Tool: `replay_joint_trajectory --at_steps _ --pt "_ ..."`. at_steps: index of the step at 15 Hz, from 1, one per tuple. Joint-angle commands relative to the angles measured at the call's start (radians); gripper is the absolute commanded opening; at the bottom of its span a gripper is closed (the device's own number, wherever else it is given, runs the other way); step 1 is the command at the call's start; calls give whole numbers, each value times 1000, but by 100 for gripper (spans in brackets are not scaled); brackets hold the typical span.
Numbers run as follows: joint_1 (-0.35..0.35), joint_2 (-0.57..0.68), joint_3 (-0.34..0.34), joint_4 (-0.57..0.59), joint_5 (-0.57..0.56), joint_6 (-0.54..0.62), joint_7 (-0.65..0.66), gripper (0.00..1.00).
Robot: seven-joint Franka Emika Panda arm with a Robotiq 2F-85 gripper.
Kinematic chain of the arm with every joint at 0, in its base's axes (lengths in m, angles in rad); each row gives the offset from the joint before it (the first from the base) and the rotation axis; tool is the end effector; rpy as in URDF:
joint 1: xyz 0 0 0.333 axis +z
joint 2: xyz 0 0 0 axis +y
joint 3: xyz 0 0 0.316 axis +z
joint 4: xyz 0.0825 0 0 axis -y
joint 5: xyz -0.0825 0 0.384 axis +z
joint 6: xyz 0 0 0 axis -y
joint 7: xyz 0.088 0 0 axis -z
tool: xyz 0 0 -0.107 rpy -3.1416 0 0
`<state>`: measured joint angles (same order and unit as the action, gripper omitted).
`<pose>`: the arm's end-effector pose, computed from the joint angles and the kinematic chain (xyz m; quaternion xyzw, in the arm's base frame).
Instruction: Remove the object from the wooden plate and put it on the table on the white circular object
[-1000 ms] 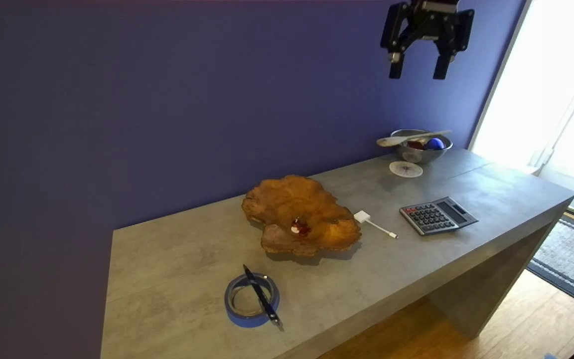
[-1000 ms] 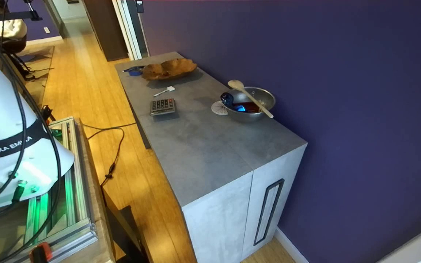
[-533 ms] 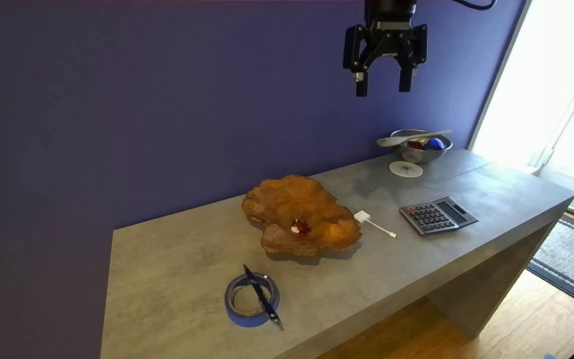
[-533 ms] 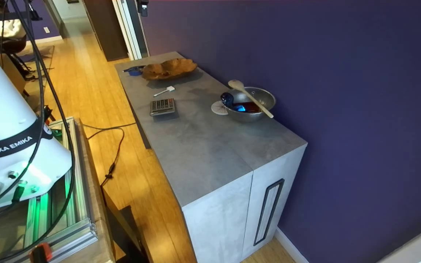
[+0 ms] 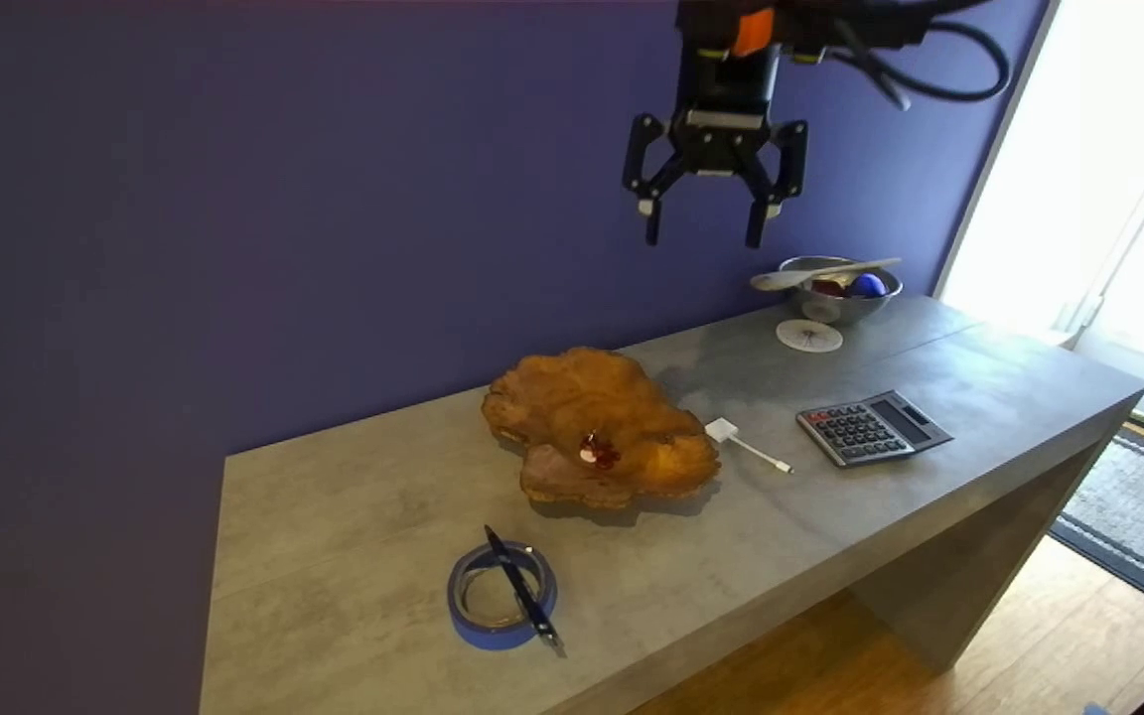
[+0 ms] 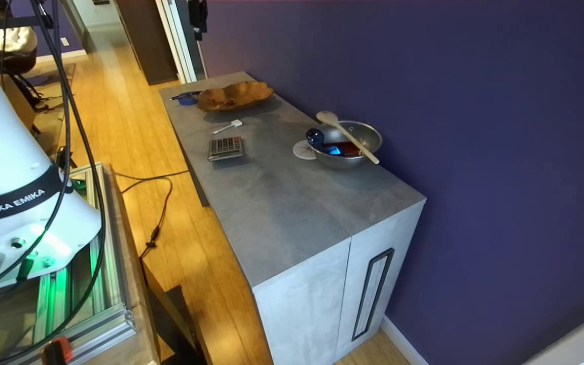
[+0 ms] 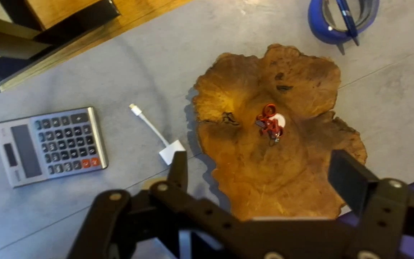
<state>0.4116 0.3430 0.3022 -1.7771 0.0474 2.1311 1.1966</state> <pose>0.4946 0.4112 0.3760 -0.9632 0.2590 0.0500 0.0509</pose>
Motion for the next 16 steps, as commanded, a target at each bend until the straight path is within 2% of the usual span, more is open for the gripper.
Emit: replay_joint_trajectory --at_steps 1,3,5,7,8,9,12,14,16 --pt "122 171 -67 103 -84 142 265 100" --pt "194 275 -135 182 -167 170 403 100" --pt "252 382 -209 299 -229 115 504 100" --pt "285 469 -263 390 -245 55 578 100" --pt "254 372 -220 252 -210 123 501 100" --pt "259 406 -232 280 -211 118 505 100" --pt "259 408 -230 281 -211 121 502 100" --pt "275 423 -251 275 -234 256 550 100" --pt "265 473 -251 291 -211 392 554 100"
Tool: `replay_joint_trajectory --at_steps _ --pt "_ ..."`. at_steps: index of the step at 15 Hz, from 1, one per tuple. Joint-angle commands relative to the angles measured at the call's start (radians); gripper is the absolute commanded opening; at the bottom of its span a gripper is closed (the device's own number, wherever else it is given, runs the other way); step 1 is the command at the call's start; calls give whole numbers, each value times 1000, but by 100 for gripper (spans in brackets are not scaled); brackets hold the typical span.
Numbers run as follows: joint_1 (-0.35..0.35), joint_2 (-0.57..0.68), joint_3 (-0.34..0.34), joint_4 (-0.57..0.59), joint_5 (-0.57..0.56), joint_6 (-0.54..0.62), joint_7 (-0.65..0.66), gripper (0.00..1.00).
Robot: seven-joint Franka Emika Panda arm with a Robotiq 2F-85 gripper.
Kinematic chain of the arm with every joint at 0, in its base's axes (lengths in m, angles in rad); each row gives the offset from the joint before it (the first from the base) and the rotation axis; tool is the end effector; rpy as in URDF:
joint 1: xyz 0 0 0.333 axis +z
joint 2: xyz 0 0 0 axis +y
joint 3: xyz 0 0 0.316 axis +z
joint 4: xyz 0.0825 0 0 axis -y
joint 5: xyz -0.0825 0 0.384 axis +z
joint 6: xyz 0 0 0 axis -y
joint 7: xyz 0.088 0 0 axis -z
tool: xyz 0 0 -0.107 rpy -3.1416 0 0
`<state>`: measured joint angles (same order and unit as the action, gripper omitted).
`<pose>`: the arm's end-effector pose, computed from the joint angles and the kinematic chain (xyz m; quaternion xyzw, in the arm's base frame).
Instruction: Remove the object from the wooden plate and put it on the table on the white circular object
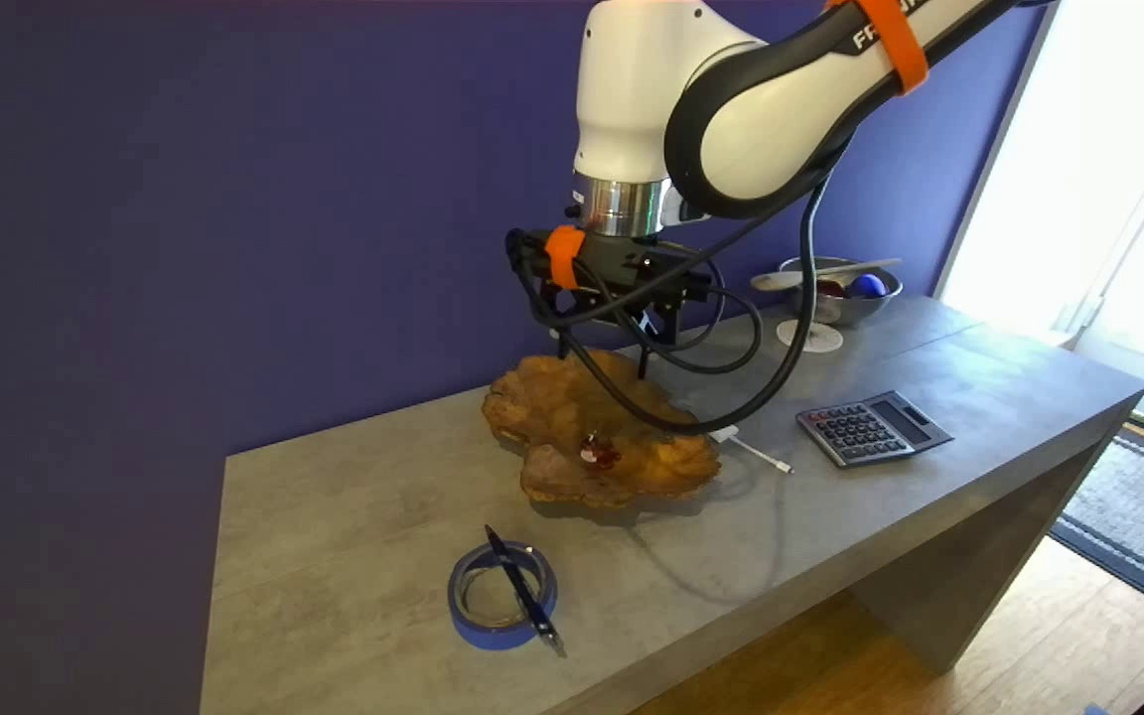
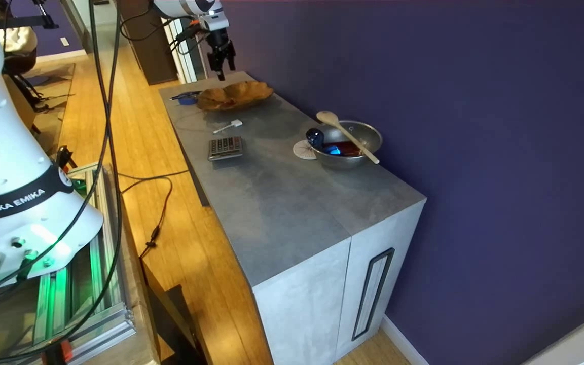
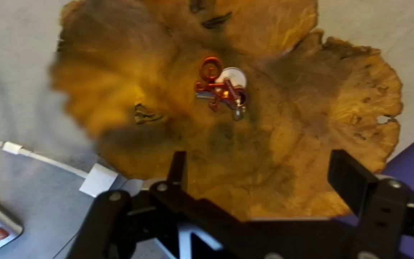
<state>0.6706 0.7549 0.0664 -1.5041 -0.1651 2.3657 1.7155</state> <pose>0.5436 0.4793 0.2304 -0.9012 0.4283 -0.0549 0.0383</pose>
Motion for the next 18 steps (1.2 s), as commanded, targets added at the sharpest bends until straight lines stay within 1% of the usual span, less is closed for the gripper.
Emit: replay_joint_trajectory --at_steps 1,5,7,8,9,10,11,12,13,14,15,16,17,18 --pt "3 84 -15 26 12 201 27 100" --pt "-10 128 -4 12 57 261 -11 100" --pt "-19 140 6 9 78 260 -31 90" --pt "-18 143 5 8 85 257 -36 80" --pt "-18 146 2 9 92 261 -37 77" --pt "-20 151 4 15 100 254 -43 66" --pt "-20 154 6 18 105 250 -51 61" --pt "-23 160 9 24 112 244 -60 58" --pt "-24 163 11 27 119 242 -66 52" --pt "-25 168 13 32 125 238 -76 44" --pt "-25 175 17 39 131 232 -85 41" --pt "-24 179 18 42 136 225 -92 40" --pt "-25 181 19 42 141 223 -99 44" --pt "-23 182 17 41 144 220 -101 43"
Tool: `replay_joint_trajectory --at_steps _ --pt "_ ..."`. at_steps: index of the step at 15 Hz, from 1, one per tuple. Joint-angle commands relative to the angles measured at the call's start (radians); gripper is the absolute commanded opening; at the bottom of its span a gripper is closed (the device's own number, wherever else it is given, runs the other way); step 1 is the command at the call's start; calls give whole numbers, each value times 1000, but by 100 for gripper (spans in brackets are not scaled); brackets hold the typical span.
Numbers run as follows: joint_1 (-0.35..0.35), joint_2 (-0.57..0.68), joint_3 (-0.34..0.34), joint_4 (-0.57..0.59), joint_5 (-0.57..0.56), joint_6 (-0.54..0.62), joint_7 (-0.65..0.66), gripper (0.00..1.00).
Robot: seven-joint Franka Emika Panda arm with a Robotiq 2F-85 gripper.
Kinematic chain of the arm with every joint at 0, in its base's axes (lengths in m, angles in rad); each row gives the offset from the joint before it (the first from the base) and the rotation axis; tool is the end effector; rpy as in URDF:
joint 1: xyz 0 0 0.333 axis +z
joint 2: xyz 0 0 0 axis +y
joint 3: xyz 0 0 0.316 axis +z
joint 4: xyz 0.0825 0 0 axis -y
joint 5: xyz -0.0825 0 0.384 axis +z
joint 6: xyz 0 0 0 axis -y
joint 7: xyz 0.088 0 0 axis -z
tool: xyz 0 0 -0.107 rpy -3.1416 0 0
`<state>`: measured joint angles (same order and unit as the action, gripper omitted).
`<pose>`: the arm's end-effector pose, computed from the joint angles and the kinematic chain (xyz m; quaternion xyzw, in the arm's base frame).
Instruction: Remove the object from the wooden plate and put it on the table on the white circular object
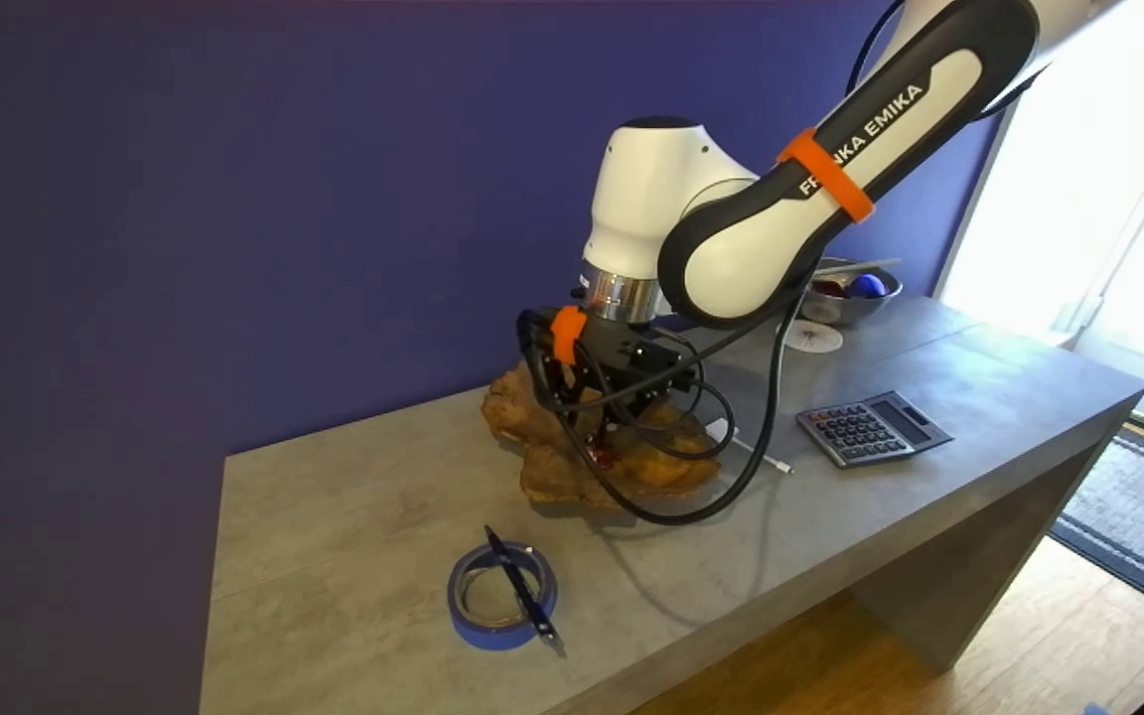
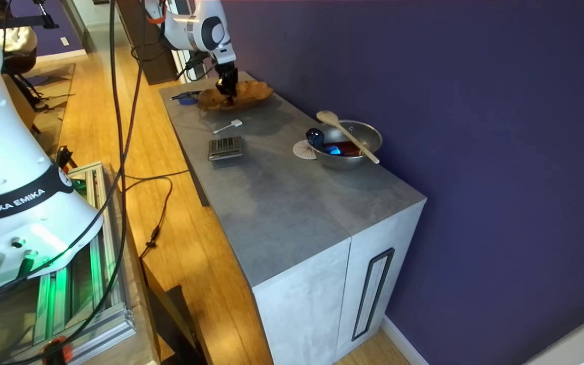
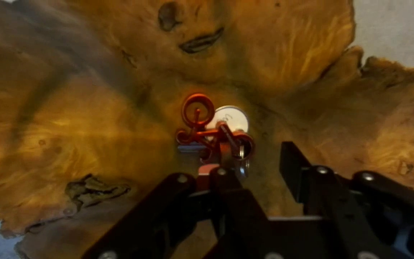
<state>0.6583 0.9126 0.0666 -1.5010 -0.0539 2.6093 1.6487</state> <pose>0.5476 0.4750 0.1425 -0.8936 0.4378 -0.0287 0.0950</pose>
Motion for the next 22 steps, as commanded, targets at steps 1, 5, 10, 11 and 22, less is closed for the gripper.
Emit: replay_joint_trajectory --at_steps 1,5,10,11,22 --pt "-10 24 14 36 36 -30 -37 31" --pt "-6 18 8 35 37 -50 -38 1" --pt "5 -27 -1 -9 20 -45 -39 1" --pt "13 -59 -12 -50 9 -20 -34 1" --pt "247 -454 -300 -614 -167 32 574 1"
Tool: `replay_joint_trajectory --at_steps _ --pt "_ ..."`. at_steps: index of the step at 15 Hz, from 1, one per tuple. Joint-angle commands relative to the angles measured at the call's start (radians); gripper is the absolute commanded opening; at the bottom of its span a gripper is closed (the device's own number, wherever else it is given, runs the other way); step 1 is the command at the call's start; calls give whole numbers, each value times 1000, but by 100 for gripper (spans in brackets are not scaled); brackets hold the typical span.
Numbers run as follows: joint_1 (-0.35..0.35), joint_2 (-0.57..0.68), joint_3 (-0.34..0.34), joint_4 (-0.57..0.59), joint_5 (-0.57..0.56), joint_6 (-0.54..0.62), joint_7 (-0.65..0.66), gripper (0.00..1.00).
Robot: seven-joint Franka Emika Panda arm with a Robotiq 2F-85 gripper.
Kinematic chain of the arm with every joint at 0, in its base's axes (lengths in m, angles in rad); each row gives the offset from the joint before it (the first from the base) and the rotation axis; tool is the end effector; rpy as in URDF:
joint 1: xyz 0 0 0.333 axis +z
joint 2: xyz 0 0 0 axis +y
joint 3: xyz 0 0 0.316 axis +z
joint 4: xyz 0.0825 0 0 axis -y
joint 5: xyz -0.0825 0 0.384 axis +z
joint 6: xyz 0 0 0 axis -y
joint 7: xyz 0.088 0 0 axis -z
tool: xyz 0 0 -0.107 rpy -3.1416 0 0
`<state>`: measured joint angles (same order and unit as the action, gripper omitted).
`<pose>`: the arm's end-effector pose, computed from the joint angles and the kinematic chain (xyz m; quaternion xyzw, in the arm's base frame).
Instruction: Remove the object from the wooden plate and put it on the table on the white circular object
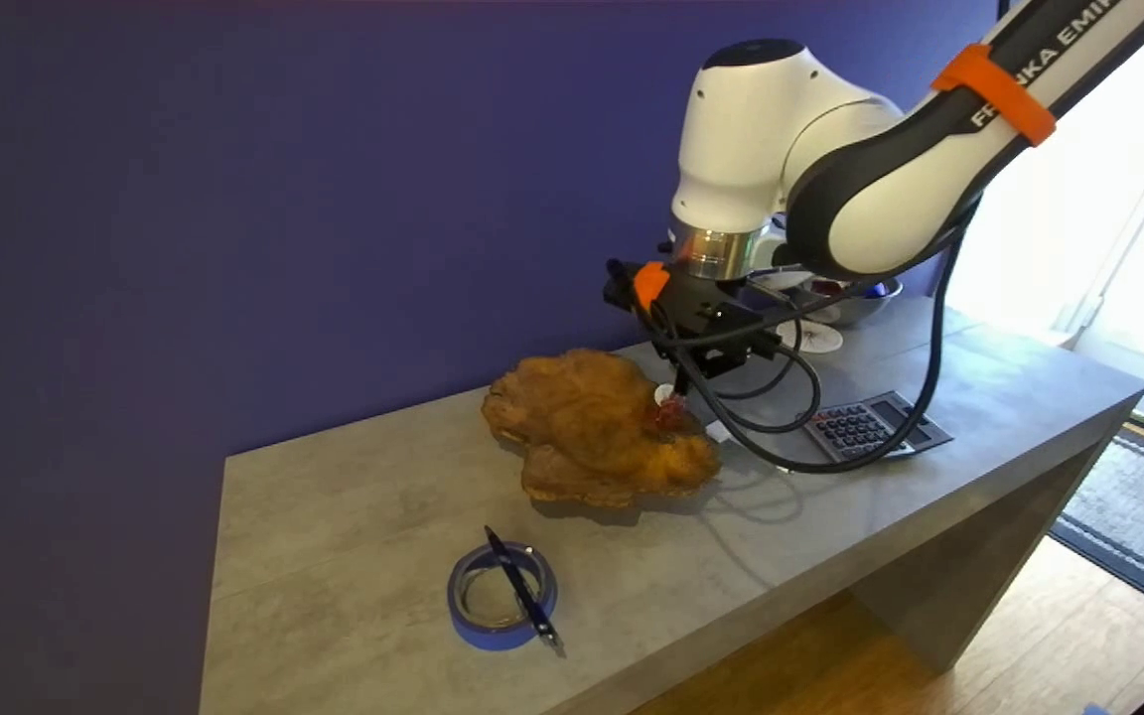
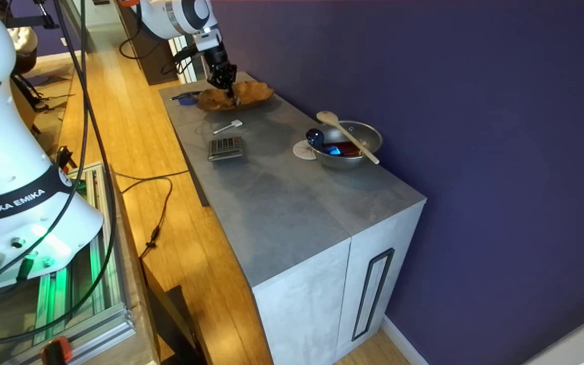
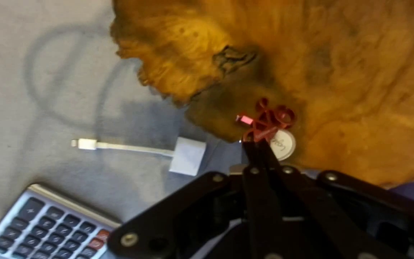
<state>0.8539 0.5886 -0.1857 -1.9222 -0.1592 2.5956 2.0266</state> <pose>0.4931 0.3999 0.1947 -0.8235 0.5576 -0.1022 0.0221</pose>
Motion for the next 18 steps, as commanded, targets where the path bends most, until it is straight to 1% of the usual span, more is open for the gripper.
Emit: replay_joint_trajectory --at_steps 1,2,4,5,7,9,11,12,13,14,15,16,17,18 --pt "101 -160 -94 -249 -58 73 258 1" --pt "-3 -62 3 -97 -60 11 156 3" --pt "28 -111 -26 -177 -69 35 224 3" --pt "34 -126 -30 -197 -70 38 237 1" --pt "19 -168 -35 -264 -90 43 250 1" --pt "-6 -223 -36 -362 -119 69 239 1" --pt "-32 -268 -51 -456 -152 85 271 1" --pt "-58 -286 -48 -499 -152 122 290 1" --pt "-73 -276 -36 -489 -165 141 291 1" --pt "-93 -217 -6 -411 -154 82 267 3" --pt "-106 -232 -7 -439 -162 105 269 3" --pt "-115 -242 -5 -454 -165 114 269 1" --pt "-139 -218 15 -428 -129 109 265 1" --pt "-131 -221 -19 -429 -161 85 334 1"
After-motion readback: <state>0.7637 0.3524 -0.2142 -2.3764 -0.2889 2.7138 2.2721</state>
